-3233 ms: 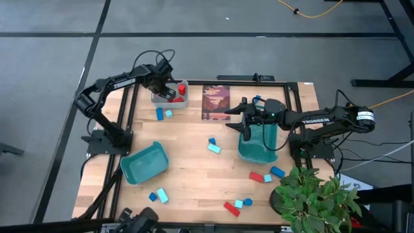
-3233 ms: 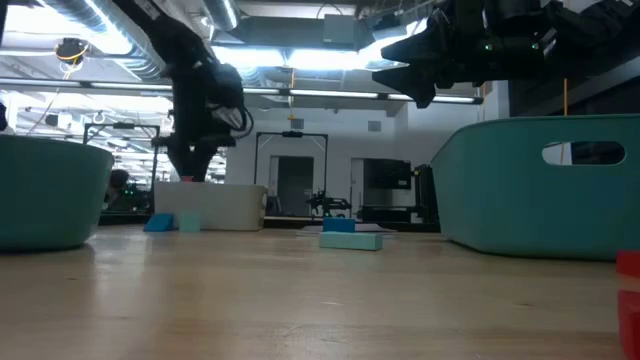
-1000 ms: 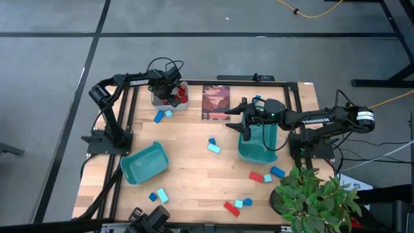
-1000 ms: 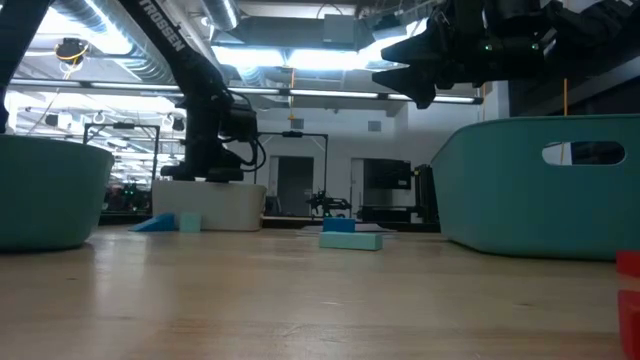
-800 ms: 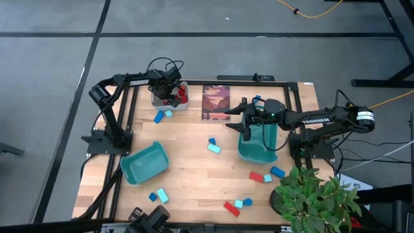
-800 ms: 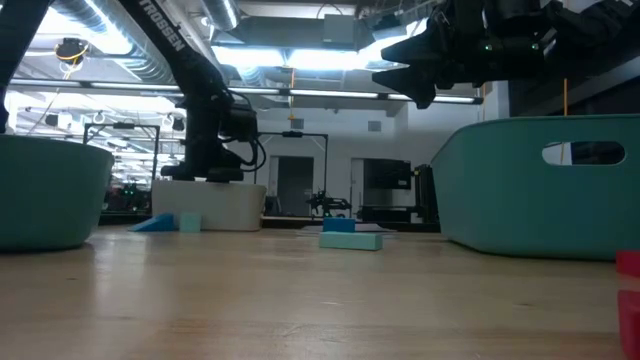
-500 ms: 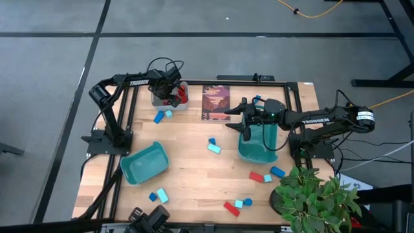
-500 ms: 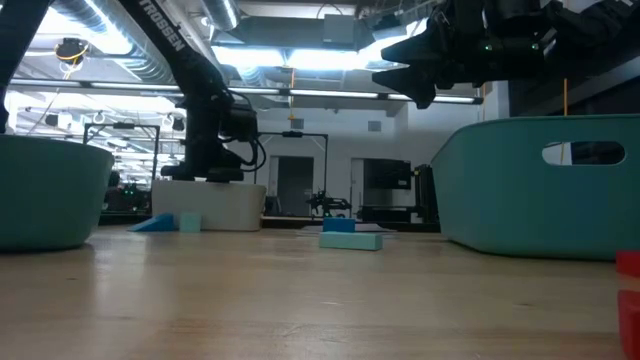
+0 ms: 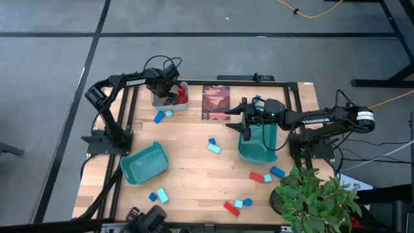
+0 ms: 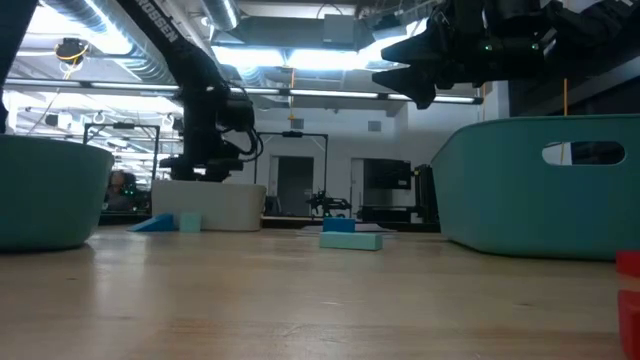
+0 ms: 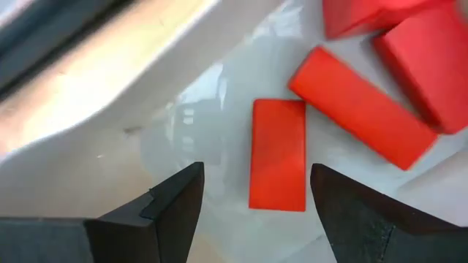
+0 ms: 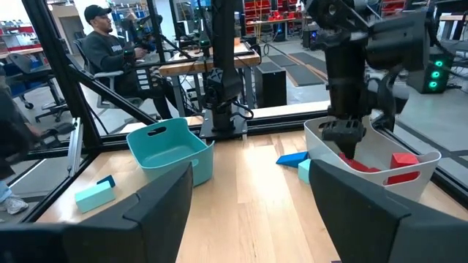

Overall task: Sort & place blocks by color
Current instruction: Put the red block into the gray bin

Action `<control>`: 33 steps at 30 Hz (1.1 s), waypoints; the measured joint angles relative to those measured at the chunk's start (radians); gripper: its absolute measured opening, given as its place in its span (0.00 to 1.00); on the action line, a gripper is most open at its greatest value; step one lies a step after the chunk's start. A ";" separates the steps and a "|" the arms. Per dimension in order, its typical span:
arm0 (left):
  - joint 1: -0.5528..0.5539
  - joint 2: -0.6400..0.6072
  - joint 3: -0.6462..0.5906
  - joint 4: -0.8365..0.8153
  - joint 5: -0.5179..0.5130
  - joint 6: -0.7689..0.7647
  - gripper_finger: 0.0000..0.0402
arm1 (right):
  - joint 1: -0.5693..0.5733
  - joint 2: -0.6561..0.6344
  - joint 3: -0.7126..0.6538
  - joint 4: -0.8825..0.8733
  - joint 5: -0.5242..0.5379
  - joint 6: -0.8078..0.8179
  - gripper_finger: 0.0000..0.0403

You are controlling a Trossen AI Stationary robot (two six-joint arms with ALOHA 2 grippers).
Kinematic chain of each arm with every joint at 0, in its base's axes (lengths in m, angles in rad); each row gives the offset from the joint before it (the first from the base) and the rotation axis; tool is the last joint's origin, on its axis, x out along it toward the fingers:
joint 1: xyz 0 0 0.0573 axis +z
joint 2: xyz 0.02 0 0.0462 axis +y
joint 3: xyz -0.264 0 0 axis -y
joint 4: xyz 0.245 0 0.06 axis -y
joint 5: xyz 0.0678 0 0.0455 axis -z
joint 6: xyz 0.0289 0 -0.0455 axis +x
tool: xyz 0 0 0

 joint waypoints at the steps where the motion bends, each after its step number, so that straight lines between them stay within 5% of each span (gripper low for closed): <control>1: 0.002 -0.016 0.000 0.001 0.001 0.000 0.61 | 0.000 0.000 0.000 0.000 0.000 0.000 0.69; 11: 0.003 -0.193 0.000 0.026 -0.001 0.000 0.61 | 0.000 0.000 0.000 0.000 0.000 0.000 0.69; 22: 0.003 -0.410 0.000 0.242 0.002 0.031 0.60 | 0.000 0.000 0.000 0.000 0.000 0.001 0.69; 33: -0.094 -0.437 -0.028 0.403 0.096 0.083 0.60 | 0.000 0.000 0.000 -0.001 0.000 0.005 0.69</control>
